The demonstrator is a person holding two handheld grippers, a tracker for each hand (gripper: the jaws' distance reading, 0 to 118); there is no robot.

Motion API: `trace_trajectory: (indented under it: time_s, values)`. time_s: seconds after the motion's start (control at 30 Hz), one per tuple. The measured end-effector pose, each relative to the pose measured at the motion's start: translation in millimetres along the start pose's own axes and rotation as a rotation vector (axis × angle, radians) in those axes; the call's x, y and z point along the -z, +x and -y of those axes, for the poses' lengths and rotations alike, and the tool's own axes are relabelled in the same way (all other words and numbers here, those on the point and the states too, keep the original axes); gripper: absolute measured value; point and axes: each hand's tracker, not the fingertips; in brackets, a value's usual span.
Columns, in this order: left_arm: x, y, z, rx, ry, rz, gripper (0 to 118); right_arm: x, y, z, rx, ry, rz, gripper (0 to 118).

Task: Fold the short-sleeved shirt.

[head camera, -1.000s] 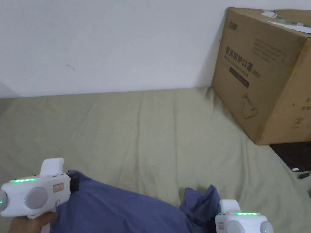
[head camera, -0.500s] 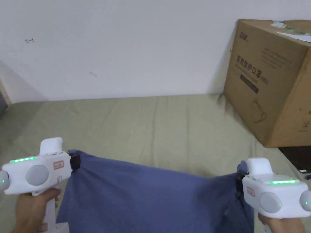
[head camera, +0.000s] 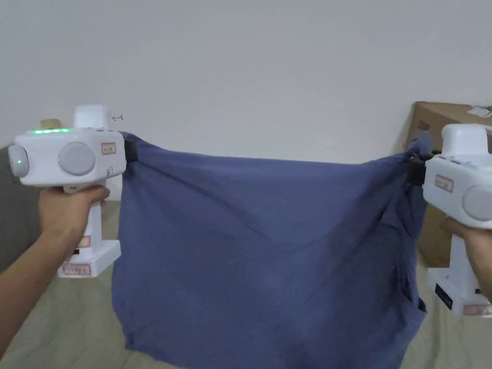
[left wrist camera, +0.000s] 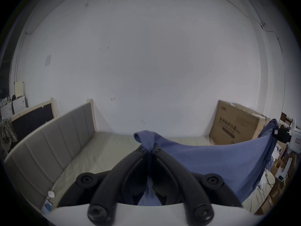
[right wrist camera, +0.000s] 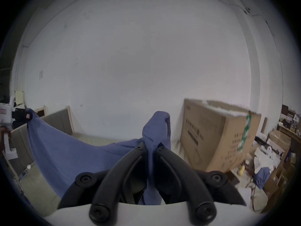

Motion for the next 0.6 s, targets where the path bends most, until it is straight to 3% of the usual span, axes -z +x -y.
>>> trace_trajectory:
  time_s: [0.27,0.53,0.6]
  values:
    - [24.4,-0.9,-58.0,0.031,0.071,-0.041,3,38.9,0.5,-66.4,-0.012,0.119,-0.030,7]
    - [91.5,-5.6,-9.6,0.072,0.027,-0.068,3,89.2,-4.5,-28.5,-0.030,0.072,-0.056,7]
    - [107.9,-8.9,16.9,0.062,-0.001,-0.061,3,65.9,-4.7,-47.7,-0.017,0.032,-0.062,7]
